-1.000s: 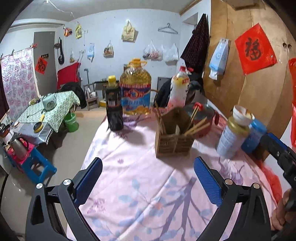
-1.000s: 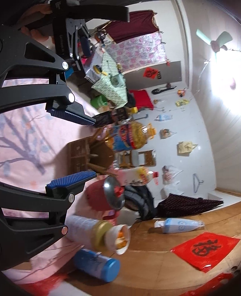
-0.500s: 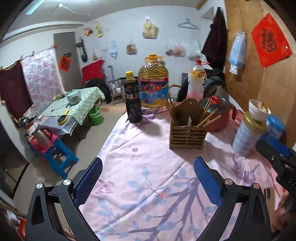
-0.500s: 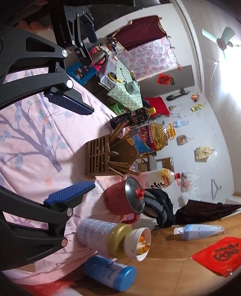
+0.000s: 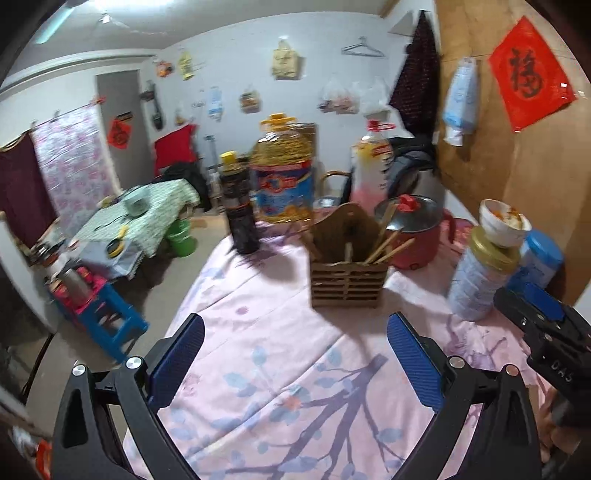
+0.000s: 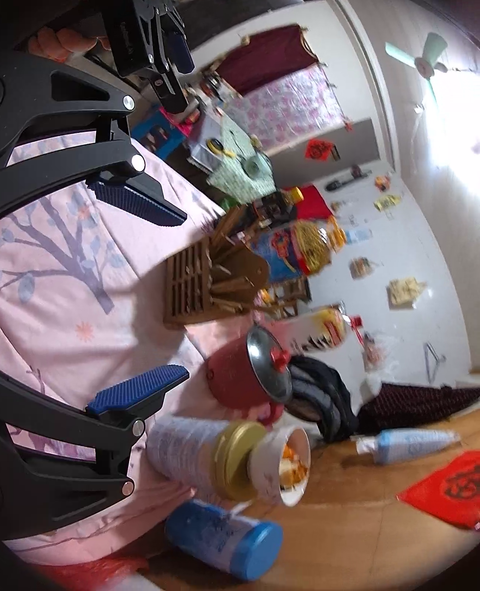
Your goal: Organize utensils
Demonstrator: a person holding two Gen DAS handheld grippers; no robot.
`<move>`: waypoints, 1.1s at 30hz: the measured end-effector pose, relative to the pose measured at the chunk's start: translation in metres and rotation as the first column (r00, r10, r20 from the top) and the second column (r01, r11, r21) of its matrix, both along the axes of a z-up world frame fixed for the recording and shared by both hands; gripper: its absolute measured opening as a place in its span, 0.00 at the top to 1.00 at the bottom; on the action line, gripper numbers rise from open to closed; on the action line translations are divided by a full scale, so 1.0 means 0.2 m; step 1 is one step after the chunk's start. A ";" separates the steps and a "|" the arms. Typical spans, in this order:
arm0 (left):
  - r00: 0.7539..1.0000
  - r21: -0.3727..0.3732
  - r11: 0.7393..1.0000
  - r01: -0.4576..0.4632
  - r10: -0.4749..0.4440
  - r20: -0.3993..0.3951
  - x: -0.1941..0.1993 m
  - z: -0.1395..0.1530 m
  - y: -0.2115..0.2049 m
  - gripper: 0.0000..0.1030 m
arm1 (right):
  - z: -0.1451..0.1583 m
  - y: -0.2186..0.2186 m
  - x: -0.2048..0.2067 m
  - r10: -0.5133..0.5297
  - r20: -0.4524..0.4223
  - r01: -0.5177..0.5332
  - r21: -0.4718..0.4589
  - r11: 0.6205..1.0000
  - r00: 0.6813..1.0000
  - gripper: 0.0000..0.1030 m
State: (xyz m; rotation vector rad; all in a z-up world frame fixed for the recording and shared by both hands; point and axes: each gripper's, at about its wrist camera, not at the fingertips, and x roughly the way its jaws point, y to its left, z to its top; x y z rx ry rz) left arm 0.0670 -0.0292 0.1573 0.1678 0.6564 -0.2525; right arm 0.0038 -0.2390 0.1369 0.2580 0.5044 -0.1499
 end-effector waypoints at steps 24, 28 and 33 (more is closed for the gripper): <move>0.990 -0.023 0.990 0.140 -0.140 0.000 0.08 -0.08 0.17 0.06 | 0.04 0.36 0.08 -0.046 -0.042 0.041 -0.097 0.994 0.998 0.20; 0.993 -0.018 0.994 0.111 -0.111 -0.026 0.09 -0.11 0.17 0.06 | 0.01 0.35 0.10 -0.027 -0.061 0.023 -0.079 0.997 0.998 0.20; 0.996 -0.005 0.996 0.091 -0.091 -0.016 0.10 -0.10 0.16 0.06 | 0.00 0.32 0.10 -0.041 -0.057 0.037 -0.078 0.996 0.998 0.20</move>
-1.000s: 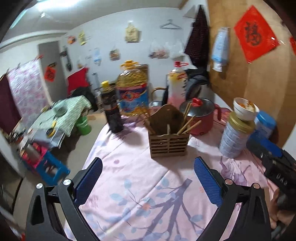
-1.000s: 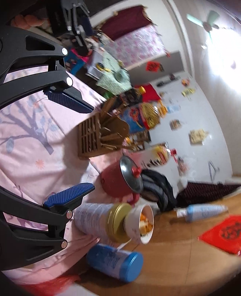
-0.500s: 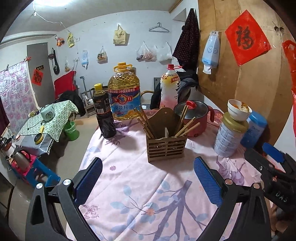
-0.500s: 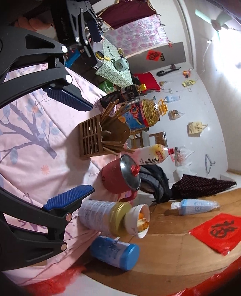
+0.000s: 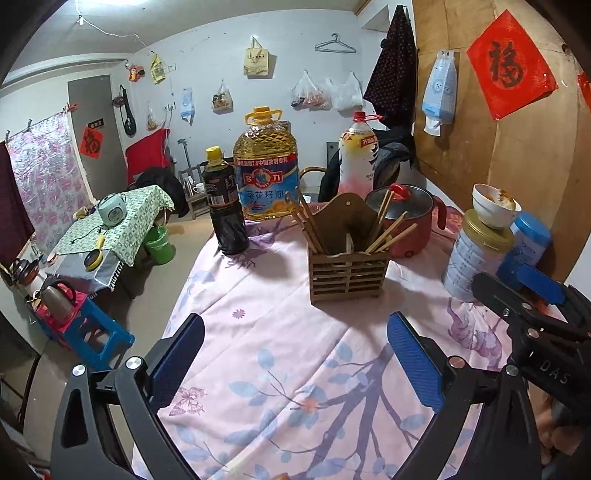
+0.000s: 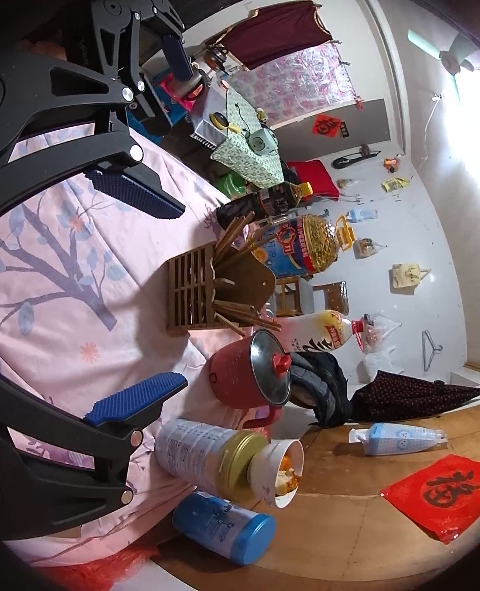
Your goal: Organize utensils
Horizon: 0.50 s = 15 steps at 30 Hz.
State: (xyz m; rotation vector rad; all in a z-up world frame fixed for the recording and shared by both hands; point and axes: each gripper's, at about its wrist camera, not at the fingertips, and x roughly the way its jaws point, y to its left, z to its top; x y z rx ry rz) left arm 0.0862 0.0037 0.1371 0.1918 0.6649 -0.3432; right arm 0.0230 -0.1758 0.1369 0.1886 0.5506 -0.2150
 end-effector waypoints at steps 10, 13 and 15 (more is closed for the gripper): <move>1.000 0.008 1.000 -0.014 0.014 0.016 0.12 0.01 -0.02 0.06 | -0.02 -0.09 0.05 -0.050 -0.009 0.050 0.018 0.999 0.999 0.19; 1.000 0.004 1.000 -0.018 0.018 0.018 0.17 0.02 -0.03 0.06 | -0.01 -0.10 0.09 -0.048 -0.011 0.048 0.013 0.999 0.999 0.19; 1.000 0.002 1.000 -0.021 0.021 0.016 0.20 0.02 -0.03 0.06 | -0.02 -0.10 0.12 -0.044 -0.015 0.045 0.012 0.999 0.999 0.19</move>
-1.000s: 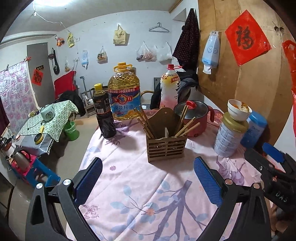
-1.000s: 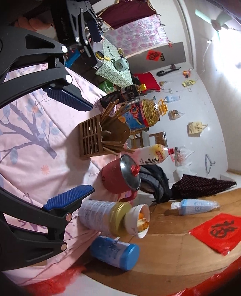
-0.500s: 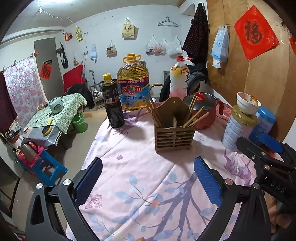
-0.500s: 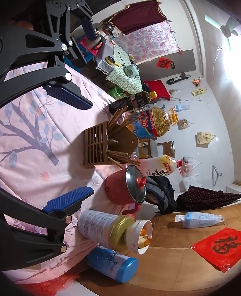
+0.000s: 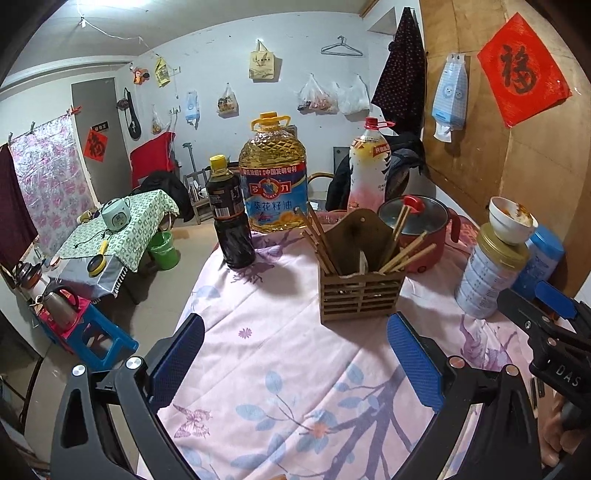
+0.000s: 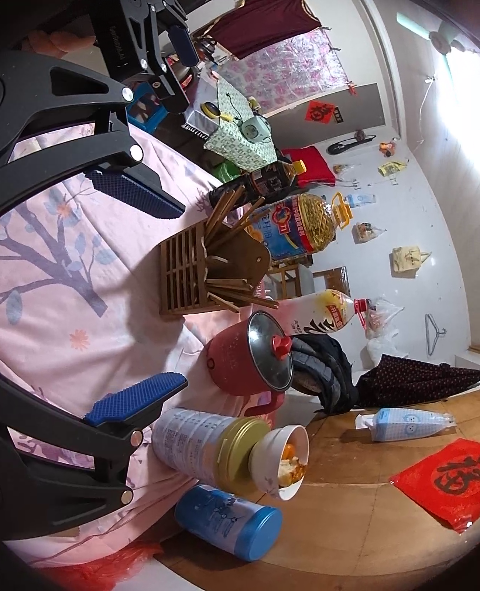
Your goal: Organize utensils
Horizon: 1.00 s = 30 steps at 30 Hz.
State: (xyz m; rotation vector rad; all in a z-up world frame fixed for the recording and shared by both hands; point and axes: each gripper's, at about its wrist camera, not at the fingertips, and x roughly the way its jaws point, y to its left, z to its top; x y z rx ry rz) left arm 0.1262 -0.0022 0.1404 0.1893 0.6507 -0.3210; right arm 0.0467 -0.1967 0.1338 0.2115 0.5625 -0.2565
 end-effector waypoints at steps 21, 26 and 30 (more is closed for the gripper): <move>0.997 -0.016 0.999 -0.034 0.033 -0.069 0.32 -0.07 -0.05 0.06 | -0.10 -0.08 0.32 0.035 -0.070 -0.033 0.016 0.999 0.997 0.19; 0.996 -0.008 0.999 -0.038 0.038 -0.075 0.36 -0.09 -0.07 0.06 | -0.10 -0.08 0.35 0.042 -0.070 -0.042 0.010 0.999 0.997 0.19; 0.996 -0.004 0.999 -0.042 0.041 -0.078 0.39 -0.11 -0.07 0.06 | -0.11 -0.07 0.38 0.049 -0.072 -0.049 0.000 0.999 0.996 0.19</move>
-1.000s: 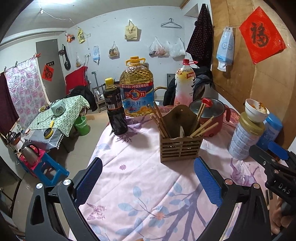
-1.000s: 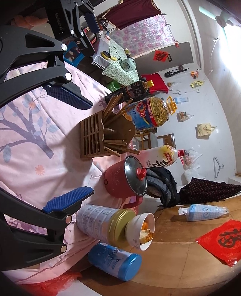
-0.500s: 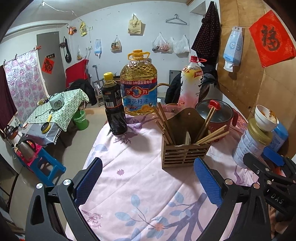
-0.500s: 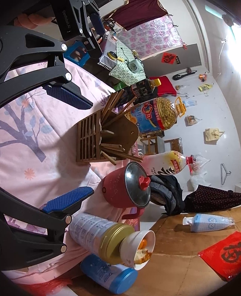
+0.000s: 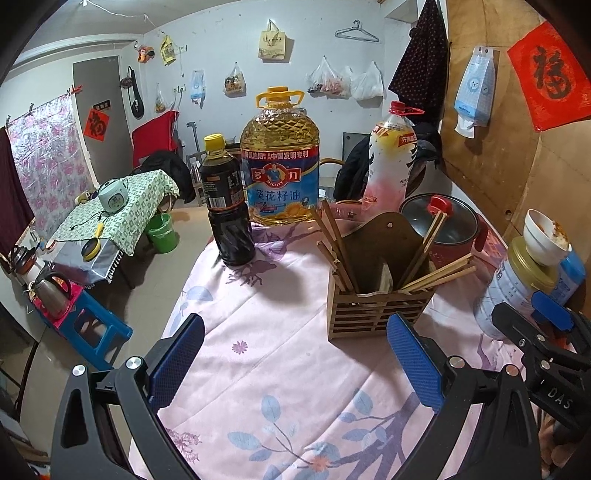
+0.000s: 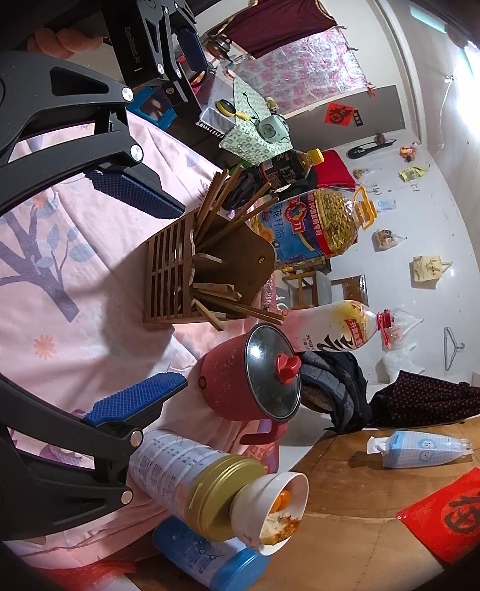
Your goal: Organize utensils
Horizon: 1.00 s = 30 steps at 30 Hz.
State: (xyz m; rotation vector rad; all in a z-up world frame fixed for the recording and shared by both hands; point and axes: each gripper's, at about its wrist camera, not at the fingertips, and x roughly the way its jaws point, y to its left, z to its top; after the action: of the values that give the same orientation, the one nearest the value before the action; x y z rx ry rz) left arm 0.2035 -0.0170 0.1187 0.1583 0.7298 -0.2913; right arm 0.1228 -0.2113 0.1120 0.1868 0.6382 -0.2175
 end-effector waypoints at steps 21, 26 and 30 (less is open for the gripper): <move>0.999 0.012 1.000 -0.007 0.007 0.032 0.04 -0.01 -0.02 0.07 | 0.00 0.00 0.02 -0.002 0.003 0.002 -0.001 1.000 1.000 0.19; 1.000 0.007 1.000 -0.006 0.006 0.027 0.04 -0.02 -0.02 0.07 | 0.01 -0.01 0.04 -0.006 0.008 0.006 0.001 1.000 1.000 0.19; 1.000 0.006 1.000 -0.002 0.002 0.023 0.03 -0.02 -0.02 0.07 | 0.02 0.00 0.05 -0.005 0.014 0.005 -0.003 1.000 1.000 0.19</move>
State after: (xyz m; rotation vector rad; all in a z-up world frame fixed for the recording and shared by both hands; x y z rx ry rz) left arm 0.2102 -0.0207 0.1154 0.1661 0.7077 -0.2855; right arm 0.1322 -0.2109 0.1151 0.1868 0.6241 -0.2215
